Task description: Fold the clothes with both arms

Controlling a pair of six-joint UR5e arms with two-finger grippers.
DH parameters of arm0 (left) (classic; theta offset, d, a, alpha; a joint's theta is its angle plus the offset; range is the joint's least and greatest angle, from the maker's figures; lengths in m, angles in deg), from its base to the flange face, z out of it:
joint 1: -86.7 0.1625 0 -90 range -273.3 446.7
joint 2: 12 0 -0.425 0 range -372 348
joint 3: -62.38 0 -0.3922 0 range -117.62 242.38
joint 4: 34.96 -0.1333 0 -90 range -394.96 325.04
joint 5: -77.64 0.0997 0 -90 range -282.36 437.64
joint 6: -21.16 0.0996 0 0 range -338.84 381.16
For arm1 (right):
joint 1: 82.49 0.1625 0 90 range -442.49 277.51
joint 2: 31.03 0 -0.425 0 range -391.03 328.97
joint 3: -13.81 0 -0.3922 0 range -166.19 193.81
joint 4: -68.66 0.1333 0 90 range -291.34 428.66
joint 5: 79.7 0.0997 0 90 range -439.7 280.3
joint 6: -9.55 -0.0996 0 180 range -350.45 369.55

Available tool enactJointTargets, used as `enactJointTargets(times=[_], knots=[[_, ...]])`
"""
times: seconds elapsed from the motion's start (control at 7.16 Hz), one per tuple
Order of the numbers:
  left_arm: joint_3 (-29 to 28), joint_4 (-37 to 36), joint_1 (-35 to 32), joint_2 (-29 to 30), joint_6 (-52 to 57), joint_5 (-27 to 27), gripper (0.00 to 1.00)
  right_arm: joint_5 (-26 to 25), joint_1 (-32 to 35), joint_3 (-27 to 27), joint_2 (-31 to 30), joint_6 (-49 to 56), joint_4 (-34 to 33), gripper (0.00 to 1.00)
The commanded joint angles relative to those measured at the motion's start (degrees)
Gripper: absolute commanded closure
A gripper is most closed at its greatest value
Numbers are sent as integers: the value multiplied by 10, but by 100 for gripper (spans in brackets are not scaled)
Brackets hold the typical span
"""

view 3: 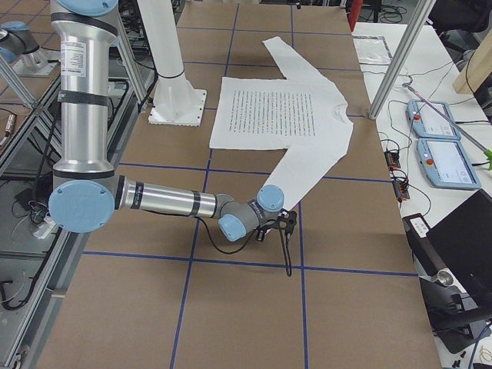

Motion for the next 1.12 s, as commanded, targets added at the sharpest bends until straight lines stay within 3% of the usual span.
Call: enactJointTargets(times=[0.0, 0.28, 0.56, 0.84, 0.98], knots=[[0, 0, 0, 0, 0, 0, 1, 0, 0, 0, -2, 0, 0, 100], [1, 0, 0, 0, 0, 0, 1, 10, 2, 22, -5, -9, 0, 100], [2, 1, 0, 0, 0, 0, 1, 22, 3, 94, 5, -92, -8, 100], [0, 12, 0, 0, -1, 0, 1, 26, -24, 100, 133, -280, -9, 100], [1, 12, 0, -1, -1, 0, 1, -12, -53, 71, 229, -347, -35, 100]])
